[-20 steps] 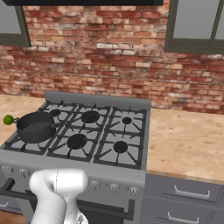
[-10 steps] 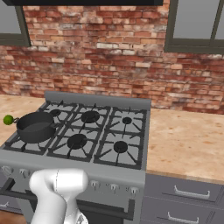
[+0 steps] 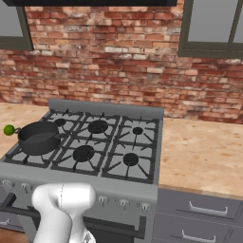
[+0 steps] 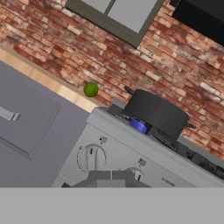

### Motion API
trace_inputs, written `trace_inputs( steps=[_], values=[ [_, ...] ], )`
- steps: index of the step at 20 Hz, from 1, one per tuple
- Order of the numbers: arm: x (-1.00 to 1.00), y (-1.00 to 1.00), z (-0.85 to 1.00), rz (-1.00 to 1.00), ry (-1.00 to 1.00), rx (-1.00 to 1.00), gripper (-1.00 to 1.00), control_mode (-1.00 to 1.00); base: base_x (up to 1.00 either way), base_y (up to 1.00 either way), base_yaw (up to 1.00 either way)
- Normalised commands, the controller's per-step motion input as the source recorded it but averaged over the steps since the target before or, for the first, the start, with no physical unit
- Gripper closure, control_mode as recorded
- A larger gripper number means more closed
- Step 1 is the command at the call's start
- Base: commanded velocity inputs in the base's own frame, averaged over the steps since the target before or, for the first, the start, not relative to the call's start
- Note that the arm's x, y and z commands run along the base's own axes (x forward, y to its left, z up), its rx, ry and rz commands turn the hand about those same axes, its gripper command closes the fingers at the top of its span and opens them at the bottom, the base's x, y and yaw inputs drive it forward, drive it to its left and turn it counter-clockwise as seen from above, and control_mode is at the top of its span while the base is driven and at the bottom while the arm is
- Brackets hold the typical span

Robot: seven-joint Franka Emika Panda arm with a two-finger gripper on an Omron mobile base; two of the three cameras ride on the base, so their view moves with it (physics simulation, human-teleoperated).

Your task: Turn on the burner for the pot on the stove. Wait thirty seconds for the pot to heat up. Then add the lime to the pot.

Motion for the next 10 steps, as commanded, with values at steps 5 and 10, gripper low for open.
trace_inputs(
  steps=[5,10],
  values=[
    [0.0,0.0,0.0,0.0,0.0,0.0,1.0,-1.0,0.0,0.0,0.0],
    [0.0,0.0,0.0,0.0,0.0,0.0,1.0,-1.0,0.0,0.0,0.0]
  ],
)
